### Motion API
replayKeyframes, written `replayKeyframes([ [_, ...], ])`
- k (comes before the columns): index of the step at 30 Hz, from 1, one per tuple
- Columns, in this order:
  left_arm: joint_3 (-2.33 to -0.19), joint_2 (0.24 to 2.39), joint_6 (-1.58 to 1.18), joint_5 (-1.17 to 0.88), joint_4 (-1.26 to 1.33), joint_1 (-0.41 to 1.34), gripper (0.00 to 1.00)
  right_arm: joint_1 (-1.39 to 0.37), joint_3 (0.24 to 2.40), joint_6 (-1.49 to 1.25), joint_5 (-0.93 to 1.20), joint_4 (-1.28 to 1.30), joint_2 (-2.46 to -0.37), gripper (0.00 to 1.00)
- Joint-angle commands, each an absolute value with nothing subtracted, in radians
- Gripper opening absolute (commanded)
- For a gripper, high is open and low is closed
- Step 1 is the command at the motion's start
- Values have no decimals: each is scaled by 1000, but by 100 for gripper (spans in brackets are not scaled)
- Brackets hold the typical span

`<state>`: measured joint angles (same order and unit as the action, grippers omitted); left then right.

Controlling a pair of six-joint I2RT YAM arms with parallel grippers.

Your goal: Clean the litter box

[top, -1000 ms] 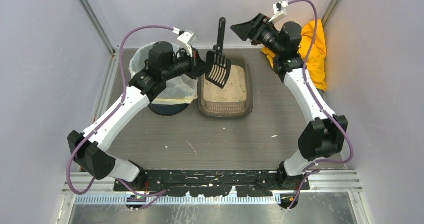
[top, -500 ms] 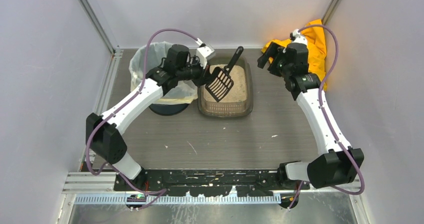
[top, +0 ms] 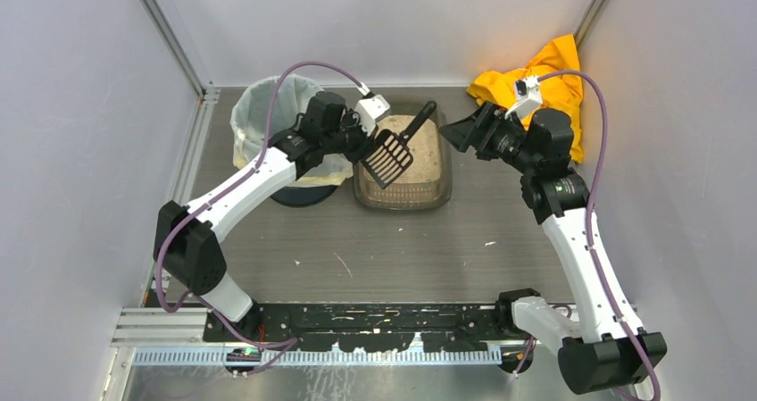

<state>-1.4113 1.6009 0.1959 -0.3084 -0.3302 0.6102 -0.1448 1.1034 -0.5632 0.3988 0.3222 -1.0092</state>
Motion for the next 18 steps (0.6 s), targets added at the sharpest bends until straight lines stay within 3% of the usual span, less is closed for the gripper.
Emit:
replayKeyframes([
  [1,-1402,1567,253,-237,-250,637,0,-149,1154,-609,619,222,-1053,76],
  [13,-1358,1541,326,-177,-214,706,0,-198,1253,-569,633,250,-1222,75],
  [16,-1361,1547,333,-169,-225,712,0,-205,1253,-556,625,254,-1237,69],
  [18,-1361,1546,331,-174,-224,714,0,-206,1253,-546,615,259,-1239,59],
])
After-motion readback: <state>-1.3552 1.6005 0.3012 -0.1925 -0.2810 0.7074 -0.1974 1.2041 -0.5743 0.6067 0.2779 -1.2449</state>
